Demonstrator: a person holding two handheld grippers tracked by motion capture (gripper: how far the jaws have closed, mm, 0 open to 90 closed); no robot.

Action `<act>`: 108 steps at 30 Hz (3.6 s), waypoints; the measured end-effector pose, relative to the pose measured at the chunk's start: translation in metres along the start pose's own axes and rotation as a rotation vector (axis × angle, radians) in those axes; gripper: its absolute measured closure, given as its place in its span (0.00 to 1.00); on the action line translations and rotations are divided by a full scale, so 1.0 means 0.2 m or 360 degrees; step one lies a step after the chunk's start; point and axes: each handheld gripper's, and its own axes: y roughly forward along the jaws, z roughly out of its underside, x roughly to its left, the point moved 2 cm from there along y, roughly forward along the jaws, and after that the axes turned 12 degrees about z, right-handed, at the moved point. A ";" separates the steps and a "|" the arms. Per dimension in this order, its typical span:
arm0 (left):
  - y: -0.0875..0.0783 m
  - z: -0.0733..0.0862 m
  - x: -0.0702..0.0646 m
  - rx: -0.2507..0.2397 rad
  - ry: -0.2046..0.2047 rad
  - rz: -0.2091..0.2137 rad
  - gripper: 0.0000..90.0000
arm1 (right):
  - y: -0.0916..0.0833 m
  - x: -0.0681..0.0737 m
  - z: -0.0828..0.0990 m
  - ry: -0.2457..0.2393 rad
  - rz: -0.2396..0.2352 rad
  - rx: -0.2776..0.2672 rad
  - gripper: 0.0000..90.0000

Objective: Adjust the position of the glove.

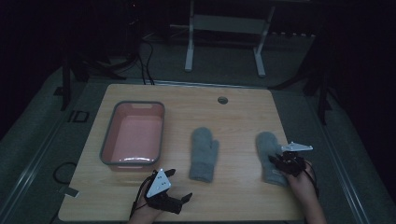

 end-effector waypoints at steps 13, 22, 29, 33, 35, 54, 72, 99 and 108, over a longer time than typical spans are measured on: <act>-0.01 0.00 0.01 -0.0009 -0.0003 -0.0012 0.00 | -0.16 0.11 -0.18 0.0200 0.0039 -0.0073 0.90; -0.02 -0.01 0.01 -0.0014 0.0004 -0.0019 0.00 | -0.23 0.25 -0.35 0.0196 -0.0004 -0.0161 0.89; -0.02 -0.01 0.01 -0.0014 0.0012 -0.0024 0.00 | -0.23 0.37 -0.44 0.0175 -0.0030 -0.0181 0.89; -0.02 -0.01 0.01 -0.0015 0.0013 -0.0023 0.00 | -0.22 0.48 -0.51 0.0195 -0.0063 -0.0191 0.89; -0.02 -0.01 0.01 -0.0014 0.0015 -0.0024 0.00 | -0.21 0.50 -0.53 0.0198 -0.0075 -0.0197 0.89; -0.04 -0.02 0.01 -0.0025 0.0020 -0.0033 0.00 | -0.17 1.01 -0.67 0.0148 -0.0235 -0.0209 0.88; -0.04 -0.02 0.01 -0.0025 0.0012 -0.0025 0.00 | 0.03 1.14 -0.53 0.0145 -0.0209 -0.0051 0.83; -0.04 -0.16 -0.01 0.0004 -0.0040 0.0035 0.00 | -0.06 0.85 -0.54 -0.0091 -0.0474 -0.0290 0.15; -0.02 -0.33 0.10 0.0001 -0.0138 -0.0027 0.00 | -0.11 0.68 -0.45 -0.0076 -0.0527 -0.0211 0.14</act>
